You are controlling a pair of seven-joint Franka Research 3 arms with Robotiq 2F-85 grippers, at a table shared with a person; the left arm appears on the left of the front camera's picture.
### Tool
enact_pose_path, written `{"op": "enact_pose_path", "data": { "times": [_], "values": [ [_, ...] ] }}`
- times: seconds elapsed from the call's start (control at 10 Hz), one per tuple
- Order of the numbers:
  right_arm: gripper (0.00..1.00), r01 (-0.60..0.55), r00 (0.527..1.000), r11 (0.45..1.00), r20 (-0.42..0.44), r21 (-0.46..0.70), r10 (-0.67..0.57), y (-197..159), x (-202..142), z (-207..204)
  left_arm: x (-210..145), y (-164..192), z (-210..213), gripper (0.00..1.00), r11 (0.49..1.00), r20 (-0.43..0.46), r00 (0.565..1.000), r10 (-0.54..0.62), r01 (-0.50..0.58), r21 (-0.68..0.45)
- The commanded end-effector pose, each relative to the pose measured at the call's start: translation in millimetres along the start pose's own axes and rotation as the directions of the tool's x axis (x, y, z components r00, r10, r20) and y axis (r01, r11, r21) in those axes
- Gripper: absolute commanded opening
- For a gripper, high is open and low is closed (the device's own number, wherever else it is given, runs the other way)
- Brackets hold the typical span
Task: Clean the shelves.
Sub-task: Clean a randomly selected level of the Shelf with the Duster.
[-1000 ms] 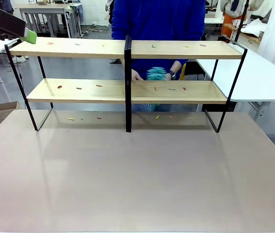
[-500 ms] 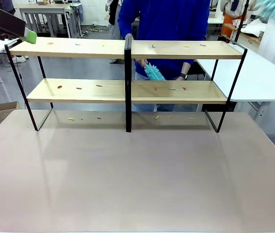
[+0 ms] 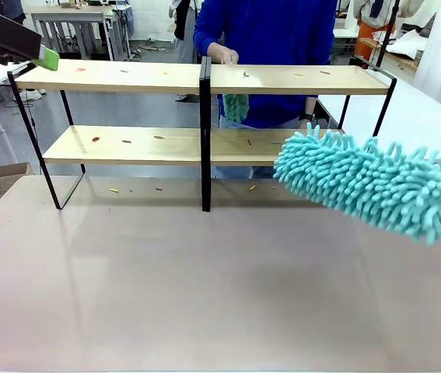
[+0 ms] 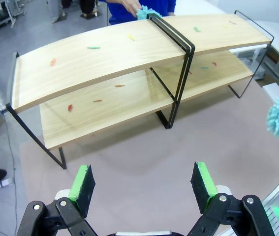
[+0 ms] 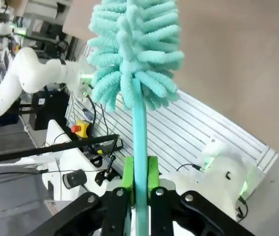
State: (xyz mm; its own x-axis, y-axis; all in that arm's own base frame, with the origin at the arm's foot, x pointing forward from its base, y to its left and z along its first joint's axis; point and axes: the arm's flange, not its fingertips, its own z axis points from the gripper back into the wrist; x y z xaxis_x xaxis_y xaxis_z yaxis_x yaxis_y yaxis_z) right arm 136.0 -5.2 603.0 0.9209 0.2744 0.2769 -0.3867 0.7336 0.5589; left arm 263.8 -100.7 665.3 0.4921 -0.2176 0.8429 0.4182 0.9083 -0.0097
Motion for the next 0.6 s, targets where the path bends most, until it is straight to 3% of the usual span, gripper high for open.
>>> {"op": "enact_pose_path", "data": {
  "times": [0.0,0.2,0.3,0.4,0.5],
  "values": [
    [0.12,0.036,0.999,0.999,0.032,-0.019,-0.036,-18.2,51.0,-15.7,0.3,0.7,1.2,1.0,1.0,0.0,1.0,-0.002,0.002,0.006],
    [0.12,0.091,0.987,0.996,0.135,0.013,-0.092,-57.2,112.2,-47.1,0.3,0.7,1.2,1.0,1.0,0.0,1.0,-0.002,0.002,0.006],
    [0.12,0.093,0.984,0.992,0.145,0.086,-0.105,-63.5,115.8,-40.4,0.3,0.7,1.2,1.0,1.0,0.0,1.0,-0.002,0.002,0.006],
    [0.12,0.105,0.985,0.989,0.129,0.104,-0.119,-63.9,102.2,-19.0,0.3,0.7,1.2,1.0,1.0,0.0,1.0,-0.002,0.002,0.006],
    [0.12,0.146,0.989,0.978,-0.007,0.148,-0.146,-58.7,69.6,10.8,0.3,0.7,1.2,1.0,1.0,0.0,1.0,-0.002,0.002,0.006]
  ]
}}
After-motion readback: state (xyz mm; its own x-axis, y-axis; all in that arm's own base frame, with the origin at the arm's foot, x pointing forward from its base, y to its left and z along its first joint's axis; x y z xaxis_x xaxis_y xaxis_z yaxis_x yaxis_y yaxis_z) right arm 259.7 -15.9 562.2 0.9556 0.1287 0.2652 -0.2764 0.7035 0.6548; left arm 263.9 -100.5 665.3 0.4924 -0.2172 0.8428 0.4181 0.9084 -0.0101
